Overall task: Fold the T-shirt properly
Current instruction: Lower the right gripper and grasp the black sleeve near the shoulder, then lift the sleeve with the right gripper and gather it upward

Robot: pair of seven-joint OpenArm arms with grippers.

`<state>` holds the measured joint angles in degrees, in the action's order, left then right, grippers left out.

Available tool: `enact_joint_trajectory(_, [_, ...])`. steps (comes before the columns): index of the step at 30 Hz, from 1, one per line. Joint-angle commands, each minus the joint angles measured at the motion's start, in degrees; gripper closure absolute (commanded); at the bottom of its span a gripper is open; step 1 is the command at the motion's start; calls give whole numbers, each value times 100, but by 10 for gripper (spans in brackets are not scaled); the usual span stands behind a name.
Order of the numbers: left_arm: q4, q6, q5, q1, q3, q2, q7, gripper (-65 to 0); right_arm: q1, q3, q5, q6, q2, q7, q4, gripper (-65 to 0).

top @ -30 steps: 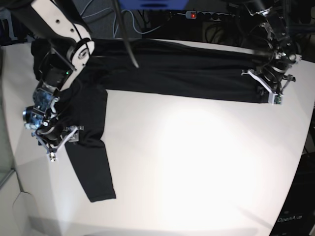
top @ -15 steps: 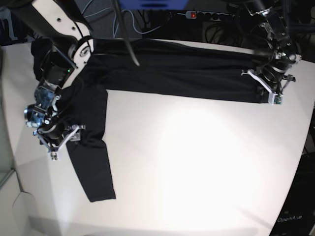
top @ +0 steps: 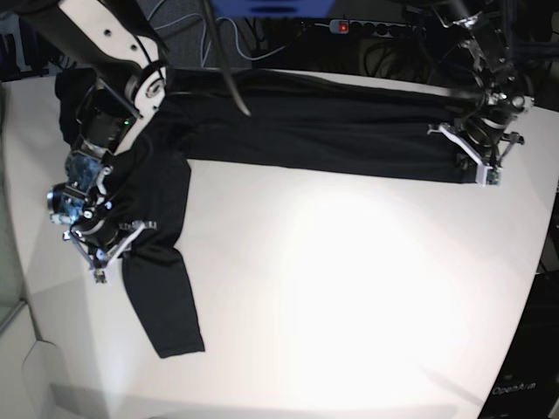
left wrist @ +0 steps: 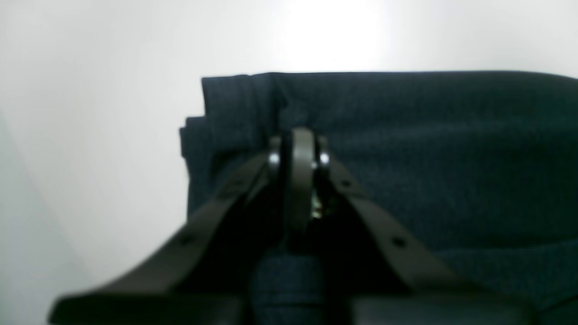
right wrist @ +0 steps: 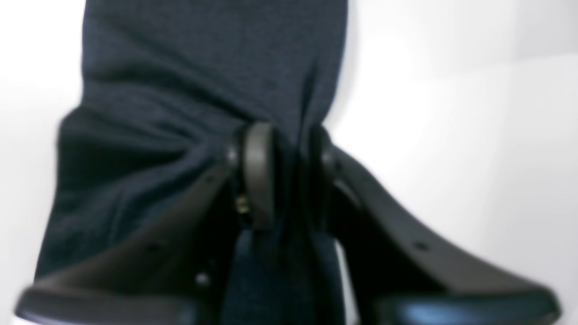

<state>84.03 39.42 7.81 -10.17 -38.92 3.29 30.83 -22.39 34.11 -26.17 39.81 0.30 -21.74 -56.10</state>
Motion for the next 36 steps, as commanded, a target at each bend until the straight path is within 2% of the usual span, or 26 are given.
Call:
enact_joint_trajectory(1, [-64,58,419,-86,10,-52,614,-26,2,-22,-227,19,-25,-433,40,-84])
enact_joint_trajectory(7, [-64,58,419,-86,10,-52,614,-26,2,-268,-227,19,10,-398,-92,-84])
enact_joint_trajectory(26, [-64,58,419,-95,37,-52,614,-26,1602,-1859,-200,19,-227,-556,-3467,-81])
enact_joint_trajectory(32, [-64,58,419,-95,19,-52,614,-26,1795,-2035,-227,19,-324,-574,-3828,-81])
enact_joint_trajectory(34, [-64,58,419,-130,19,-52,614,-26,1778,-2026,-235,19,-306,-802,-3828,-84])
enact_joint_trajectory(36, [-64,58,410,-183,19,-43,605,-26,1584,-2026,-235,19,-298,-1259,-3828,-86])
